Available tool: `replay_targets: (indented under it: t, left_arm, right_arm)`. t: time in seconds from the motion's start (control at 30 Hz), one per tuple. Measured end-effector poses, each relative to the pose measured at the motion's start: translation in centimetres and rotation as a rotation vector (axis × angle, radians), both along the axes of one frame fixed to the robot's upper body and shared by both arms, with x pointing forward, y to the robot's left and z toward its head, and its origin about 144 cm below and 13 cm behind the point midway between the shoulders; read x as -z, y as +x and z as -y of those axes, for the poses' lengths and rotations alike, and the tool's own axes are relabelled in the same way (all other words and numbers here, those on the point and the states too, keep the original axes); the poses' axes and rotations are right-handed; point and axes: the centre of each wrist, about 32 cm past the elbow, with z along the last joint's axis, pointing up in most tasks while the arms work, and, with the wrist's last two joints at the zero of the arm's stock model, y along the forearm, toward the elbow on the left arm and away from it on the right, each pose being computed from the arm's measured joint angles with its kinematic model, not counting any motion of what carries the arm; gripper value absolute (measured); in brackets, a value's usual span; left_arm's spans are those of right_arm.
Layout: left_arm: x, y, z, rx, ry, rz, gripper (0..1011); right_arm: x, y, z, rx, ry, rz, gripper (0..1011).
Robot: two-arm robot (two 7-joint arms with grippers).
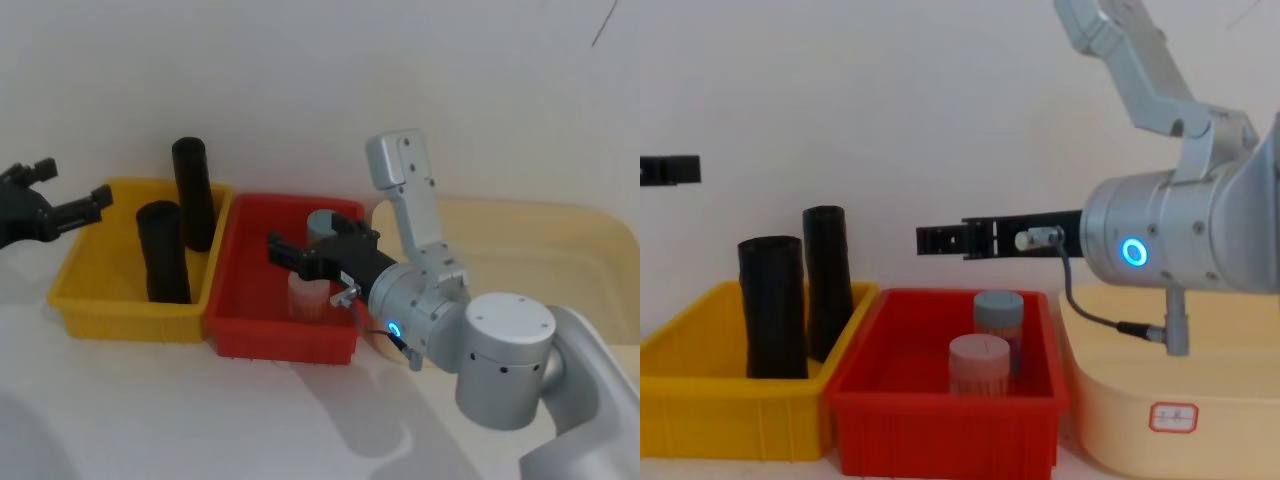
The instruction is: Pick up the garbage bag with the one hand and transfer it to the other hand.
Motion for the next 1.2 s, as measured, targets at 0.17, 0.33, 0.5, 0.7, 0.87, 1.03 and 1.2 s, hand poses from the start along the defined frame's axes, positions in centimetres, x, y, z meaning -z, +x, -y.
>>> replay_targets:
  t: [0.17,0.33,0.5,0.7,0.87,1.03,1.2]
  left_arm:
    - [0.8,0.7,0.2,0.023,-0.008,-0.009,1001]
    - [1.6,1.5,0.6,0.046,0.001,-0.012,1001]
    - [2.0,2.3,1.1,0.061,0.019,-0.008,1001]
    - [2.6,3.4,1.9,0.076,0.042,-0.008,1001]
    - [3.2,4.3,2.7,0.089,0.058,-0.016,1001]
    - [3.7,5.1,3.6,0.106,0.069,-0.031,1001]
    - [4.3,5.7,4.3,0.120,0.077,-0.047,1001]
  right_arm:
    - [0.6,0.2,-0.4,0.004,-0.001,-0.005,1001]
    - [1.0,0.3,-0.8,0.005,0.000,-0.008,1001]
    - [1.3,0.5,-1.0,0.005,0.003,-0.010,1002]
    - [1.5,0.8,-1.2,0.000,0.007,-0.011,1001]
    - [1.7,1.1,-1.3,-0.004,0.012,-0.011,1001]
    - [1.7,1.4,-1.3,-0.005,0.015,-0.013,1001]
    - [2.0,1.7,-1.2,-0.007,0.017,-0.023,1002]
